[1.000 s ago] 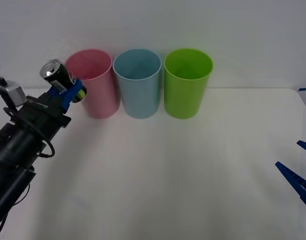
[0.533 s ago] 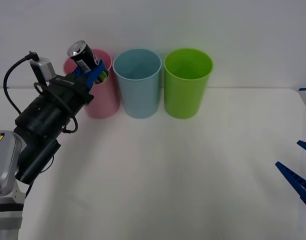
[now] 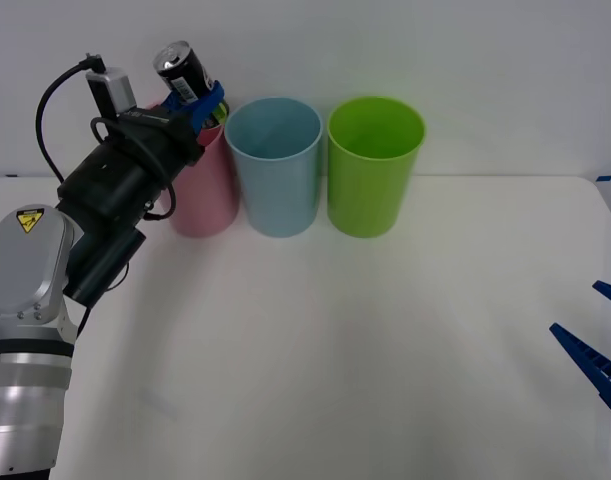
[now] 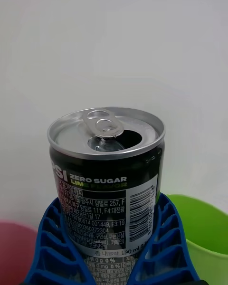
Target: Grasp the object on the table and drop it into the matching bin: aluminum can to the light blue bin, PET bottle to the pink bin.
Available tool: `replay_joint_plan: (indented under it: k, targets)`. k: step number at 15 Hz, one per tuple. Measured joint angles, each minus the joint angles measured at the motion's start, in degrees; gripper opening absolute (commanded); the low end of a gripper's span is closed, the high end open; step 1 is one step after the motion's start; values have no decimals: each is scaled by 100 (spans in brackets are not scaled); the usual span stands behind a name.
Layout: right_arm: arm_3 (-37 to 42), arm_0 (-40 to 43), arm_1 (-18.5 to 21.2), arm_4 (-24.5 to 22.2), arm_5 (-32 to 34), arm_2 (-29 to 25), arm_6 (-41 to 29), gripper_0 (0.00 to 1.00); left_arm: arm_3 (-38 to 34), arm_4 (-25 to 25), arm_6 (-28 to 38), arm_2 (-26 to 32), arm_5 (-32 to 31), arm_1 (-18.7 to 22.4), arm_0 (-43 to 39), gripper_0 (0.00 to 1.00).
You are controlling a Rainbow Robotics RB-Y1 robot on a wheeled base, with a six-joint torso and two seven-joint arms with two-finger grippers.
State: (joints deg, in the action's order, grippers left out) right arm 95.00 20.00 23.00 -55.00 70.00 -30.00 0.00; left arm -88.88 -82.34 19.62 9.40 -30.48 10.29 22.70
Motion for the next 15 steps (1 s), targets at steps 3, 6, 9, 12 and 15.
replay_joint_plan:
  k: [3,6,9,12,15]
  targets:
    - [0,0,0,0,0,0,0,100,358,-240,12,-20,37,0,401,1]
    - [0,0,0,0,0,0,-1,100,774,-430,13,-61,60,0,803,1]
    - [0,0,0,0,0,0,0,100,1250,-632,19,-73,93,0,1242,2]
    - [0,0,0,0,0,0,0,100,1590,-744,39,-108,107,0,1562,1]
    - [0,0,0,0,0,0,-1,100,1852,-841,81,-186,132,-1,1825,2]
